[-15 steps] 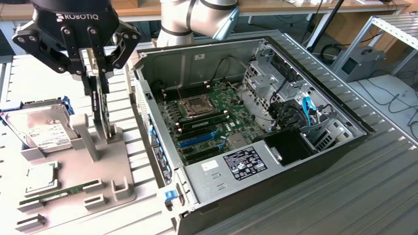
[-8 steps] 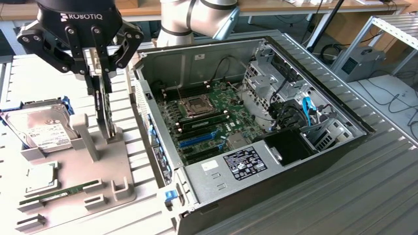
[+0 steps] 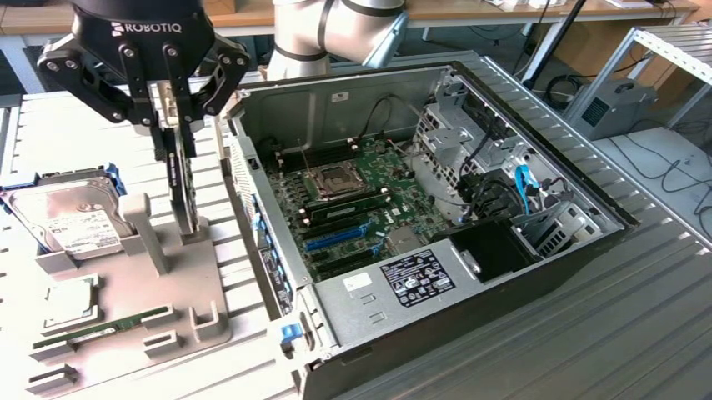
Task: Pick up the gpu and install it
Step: 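Pick up the gpu and move the gpu toward the slot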
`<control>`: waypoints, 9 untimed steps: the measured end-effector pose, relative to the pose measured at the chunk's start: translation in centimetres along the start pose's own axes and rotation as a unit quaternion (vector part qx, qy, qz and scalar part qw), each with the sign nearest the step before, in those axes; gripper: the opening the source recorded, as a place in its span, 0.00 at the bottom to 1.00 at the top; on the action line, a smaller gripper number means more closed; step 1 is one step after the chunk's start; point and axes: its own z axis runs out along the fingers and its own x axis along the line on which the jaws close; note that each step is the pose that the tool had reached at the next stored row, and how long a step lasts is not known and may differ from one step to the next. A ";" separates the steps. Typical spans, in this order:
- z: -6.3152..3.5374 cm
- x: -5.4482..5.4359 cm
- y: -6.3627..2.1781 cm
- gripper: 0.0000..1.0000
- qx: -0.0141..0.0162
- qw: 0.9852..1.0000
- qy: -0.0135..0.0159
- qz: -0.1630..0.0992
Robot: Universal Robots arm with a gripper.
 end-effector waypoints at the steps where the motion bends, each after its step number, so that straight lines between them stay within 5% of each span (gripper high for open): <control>1: 0.00 0.0 0.00 0.26 0.000 1.000 0.000 0.000; 9: -0.01 -0.4 0.03 0.26 0.000 1.000 0.000 0.000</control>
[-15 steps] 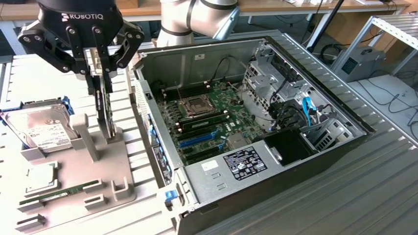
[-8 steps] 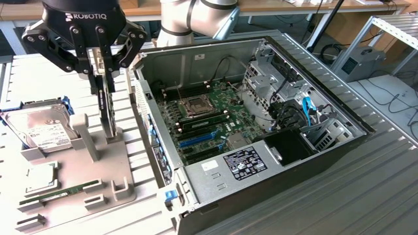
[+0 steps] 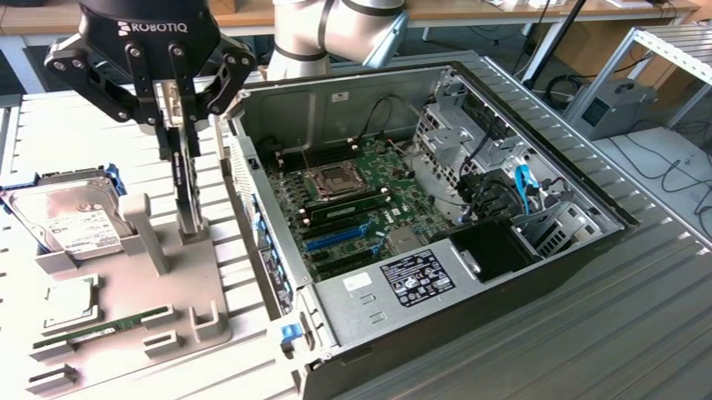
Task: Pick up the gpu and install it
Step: 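Pick up the gpu and move the gpu toward the slot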
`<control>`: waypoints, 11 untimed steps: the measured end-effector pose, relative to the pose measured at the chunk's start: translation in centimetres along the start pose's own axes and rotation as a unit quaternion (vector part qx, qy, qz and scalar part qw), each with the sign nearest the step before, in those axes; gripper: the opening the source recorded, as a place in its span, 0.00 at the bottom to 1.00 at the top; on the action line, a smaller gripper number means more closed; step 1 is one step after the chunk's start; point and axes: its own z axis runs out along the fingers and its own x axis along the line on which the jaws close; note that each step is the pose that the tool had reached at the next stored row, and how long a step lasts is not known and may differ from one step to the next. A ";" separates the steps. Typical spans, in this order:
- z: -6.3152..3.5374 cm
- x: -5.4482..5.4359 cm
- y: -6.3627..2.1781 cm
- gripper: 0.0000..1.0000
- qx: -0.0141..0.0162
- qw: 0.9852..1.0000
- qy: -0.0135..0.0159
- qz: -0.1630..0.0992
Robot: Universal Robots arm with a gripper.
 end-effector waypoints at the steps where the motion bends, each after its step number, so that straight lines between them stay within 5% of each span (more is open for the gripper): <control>1: 0.00 0.0 0.00 0.26 0.000 1.000 0.000 0.000; 11: -0.02 -0.4 0.03 0.26 0.000 1.000 0.000 0.000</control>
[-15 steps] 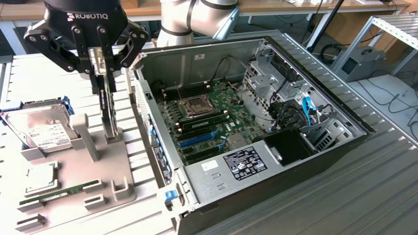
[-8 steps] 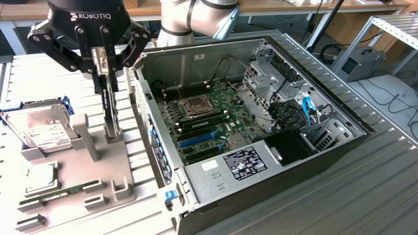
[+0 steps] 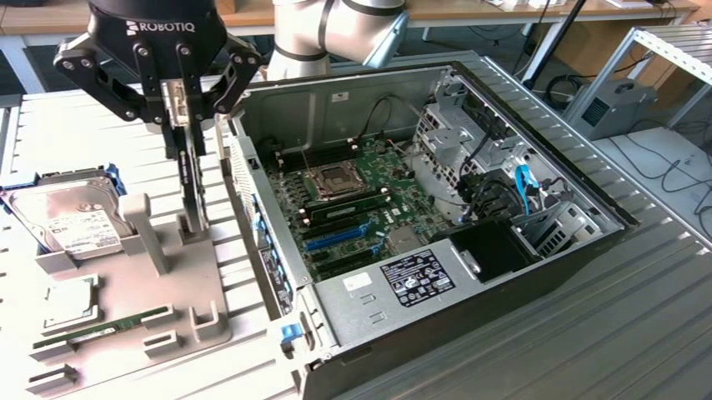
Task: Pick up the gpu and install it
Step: 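Pick up the gpu and move the gpu toward the slot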
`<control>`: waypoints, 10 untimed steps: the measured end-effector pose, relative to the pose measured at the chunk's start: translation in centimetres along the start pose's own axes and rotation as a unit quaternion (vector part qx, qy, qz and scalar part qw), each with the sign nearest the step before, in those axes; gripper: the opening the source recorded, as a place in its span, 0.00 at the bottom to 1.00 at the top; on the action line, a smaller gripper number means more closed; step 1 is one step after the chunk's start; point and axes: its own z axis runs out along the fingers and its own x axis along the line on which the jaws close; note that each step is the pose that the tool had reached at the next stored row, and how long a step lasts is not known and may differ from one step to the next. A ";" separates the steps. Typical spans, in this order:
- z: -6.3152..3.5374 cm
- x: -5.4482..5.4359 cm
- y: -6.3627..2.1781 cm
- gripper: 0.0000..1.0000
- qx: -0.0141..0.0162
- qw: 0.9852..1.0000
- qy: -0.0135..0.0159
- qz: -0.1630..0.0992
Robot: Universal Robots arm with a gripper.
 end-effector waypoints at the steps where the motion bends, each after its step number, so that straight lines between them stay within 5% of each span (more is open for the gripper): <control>1: 0.00 0.0 0.00 0.26 0.000 1.000 0.000 0.000; 10: -0.01 -0.4 0.03 0.26 0.000 1.000 0.000 0.000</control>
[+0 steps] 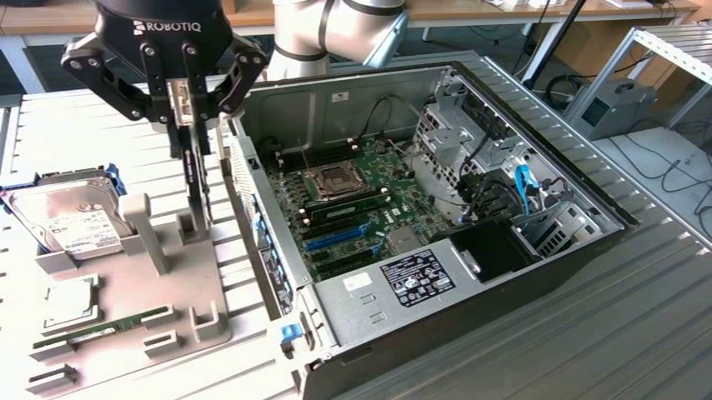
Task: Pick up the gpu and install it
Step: 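Pick up the gpu and move the gpu toward the slot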
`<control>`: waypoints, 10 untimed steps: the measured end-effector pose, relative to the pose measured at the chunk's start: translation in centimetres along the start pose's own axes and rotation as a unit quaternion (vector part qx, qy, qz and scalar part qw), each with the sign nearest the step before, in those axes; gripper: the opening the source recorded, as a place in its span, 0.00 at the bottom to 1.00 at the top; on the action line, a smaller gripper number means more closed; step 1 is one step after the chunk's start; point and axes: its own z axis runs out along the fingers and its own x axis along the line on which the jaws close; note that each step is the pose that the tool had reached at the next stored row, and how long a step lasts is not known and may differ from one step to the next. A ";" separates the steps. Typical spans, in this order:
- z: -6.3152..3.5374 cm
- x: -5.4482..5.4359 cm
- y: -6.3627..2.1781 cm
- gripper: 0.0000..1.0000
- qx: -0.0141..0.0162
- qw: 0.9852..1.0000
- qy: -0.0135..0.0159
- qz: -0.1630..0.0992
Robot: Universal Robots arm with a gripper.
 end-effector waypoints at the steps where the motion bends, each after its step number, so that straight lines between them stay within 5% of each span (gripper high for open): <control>1: 0.00 0.0 0.00 0.26 0.000 1.000 0.000 0.000; 10: -0.01 -0.4 0.03 0.26 0.000 1.000 0.000 0.000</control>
